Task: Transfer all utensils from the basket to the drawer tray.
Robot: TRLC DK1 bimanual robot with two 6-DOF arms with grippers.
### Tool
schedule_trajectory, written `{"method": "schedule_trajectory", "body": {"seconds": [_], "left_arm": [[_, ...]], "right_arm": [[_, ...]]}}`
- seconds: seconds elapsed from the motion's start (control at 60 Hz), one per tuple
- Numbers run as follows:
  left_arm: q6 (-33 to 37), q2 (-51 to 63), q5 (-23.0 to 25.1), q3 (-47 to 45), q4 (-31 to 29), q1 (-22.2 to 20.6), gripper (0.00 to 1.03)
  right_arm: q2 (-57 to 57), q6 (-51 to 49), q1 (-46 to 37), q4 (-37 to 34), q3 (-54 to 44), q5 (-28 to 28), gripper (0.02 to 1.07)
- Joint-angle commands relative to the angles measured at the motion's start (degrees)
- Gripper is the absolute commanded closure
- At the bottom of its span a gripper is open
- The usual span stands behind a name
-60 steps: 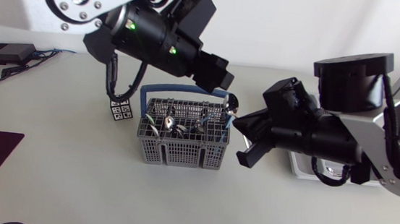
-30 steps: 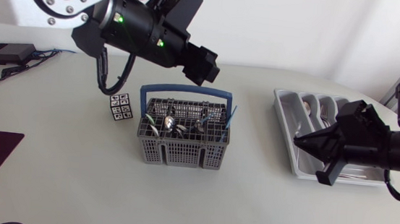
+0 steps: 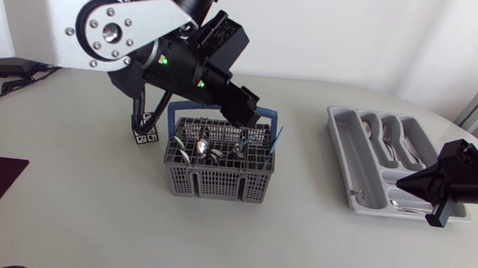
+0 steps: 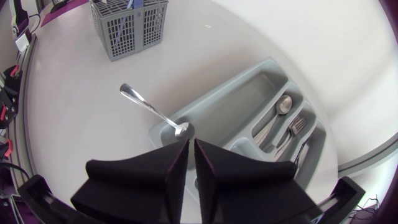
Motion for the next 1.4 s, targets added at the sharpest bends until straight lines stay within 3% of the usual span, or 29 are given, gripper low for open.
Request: {"method": "schedule_trajectory", "body": {"seconds": [0.0, 0.283, 0.383, 0.517, 0.567, 0.85, 1.083, 1.383], "left_arm": [[1.2, 0.9, -0.2, -1.5, 0.4, -0.6, 0.35], [1.9, 0.5, -1.2, -2.4, 0.4, -1.7, 0.34], [1.9, -0.1, -1.2, -3.2, 0.4, -1.7, 0.34], [2.0, -0.6, -1.2, -4.4, 0.5, -1.9, 0.34], [2.1, -0.6, -1.2, -4.6, 0.5, -1.9, 0.34], [2.1, -1.1, -1.2, -5.6, 0.8, -2.5, 0.34], [2.3, -1.7, -1.2, -6.1, 0.8, -2.2, 0.35], [2.3, -2.0, -1.2, -6.6, 1.1, -2.3, 0.34]], "right_arm": [[1.3, -2.4, -0.7, -0.3, 0.1, -0.9, 0.93], [-1.4, 2.6, 2.9, -0.3, -1.1, -0.6, 0.92], [-0.6, 9.6, 5.3, -0.2, 0.3, 2.8, 0.90], [0.8, 19.7, 8.4, -0.3, 1.9, 8.5, 0.65], [1.8, 23.8, 9.5, -1.1, 3.2, 10.5, 0.61], [13.4, 43.9, 13.8, -15.1, 16.9, 16.1, 0.60], [21.7, 56.2, 15.3, -19.2, 23.8, 20.1, 0.59], [27.1, 67.3, 16.2, -22.7, 27.2, 20.8, 0.59]]}}
